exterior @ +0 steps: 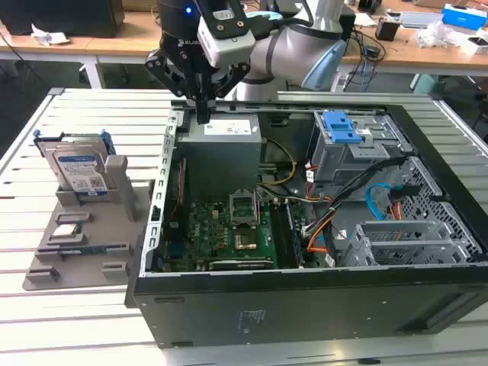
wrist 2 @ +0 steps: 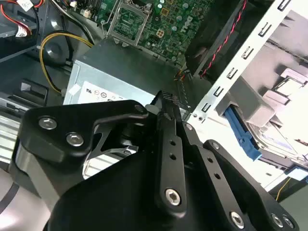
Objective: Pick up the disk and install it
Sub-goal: 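Reach for the disk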
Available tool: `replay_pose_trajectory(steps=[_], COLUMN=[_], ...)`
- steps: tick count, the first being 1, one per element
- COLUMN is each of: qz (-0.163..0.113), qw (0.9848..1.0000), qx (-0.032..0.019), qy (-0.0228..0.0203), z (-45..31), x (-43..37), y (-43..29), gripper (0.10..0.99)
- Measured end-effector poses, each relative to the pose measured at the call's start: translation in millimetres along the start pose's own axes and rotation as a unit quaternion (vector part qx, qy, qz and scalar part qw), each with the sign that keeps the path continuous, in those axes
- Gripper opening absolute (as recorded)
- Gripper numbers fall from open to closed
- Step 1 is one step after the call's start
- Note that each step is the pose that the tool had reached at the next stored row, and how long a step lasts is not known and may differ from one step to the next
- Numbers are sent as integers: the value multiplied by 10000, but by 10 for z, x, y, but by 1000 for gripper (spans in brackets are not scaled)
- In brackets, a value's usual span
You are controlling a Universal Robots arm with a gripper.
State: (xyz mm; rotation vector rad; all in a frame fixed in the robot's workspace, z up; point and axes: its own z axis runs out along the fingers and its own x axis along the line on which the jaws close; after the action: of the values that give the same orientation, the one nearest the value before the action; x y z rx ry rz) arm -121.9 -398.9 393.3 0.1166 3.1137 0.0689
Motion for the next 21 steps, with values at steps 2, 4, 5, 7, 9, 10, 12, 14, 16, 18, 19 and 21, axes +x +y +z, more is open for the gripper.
replay_pose_trajectory(steps=[2, 4, 5, 7, 9, 10, 12, 14, 16, 18, 19, 21], qz=[0, 1, 0, 0, 0, 0, 0, 0, 0, 0, 0, 0], qw=[10000, 10000, 10000, 10000, 10000, 10000, 10000, 10000, 10000, 10000, 10000, 10000], qx=[0, 0, 0, 0, 0, 0, 0, 0, 0, 0, 0, 0], qy=[0, 0, 0, 0, 0, 0, 0, 0, 0, 0, 0, 0], z=[-1, -3, -3, -4, -5, -5, -7, -8, -9, -10, -11, -13], x=[45, 96, 111, 133, 179, 206, 252, 300, 333, 363, 397, 467], y=[-3, -7, -8, -10, -13, -15, -19, -22, -25, -27, -30, -35], gripper=[106, 106, 106, 106, 106, 106, 106, 106, 106, 106, 106, 106])
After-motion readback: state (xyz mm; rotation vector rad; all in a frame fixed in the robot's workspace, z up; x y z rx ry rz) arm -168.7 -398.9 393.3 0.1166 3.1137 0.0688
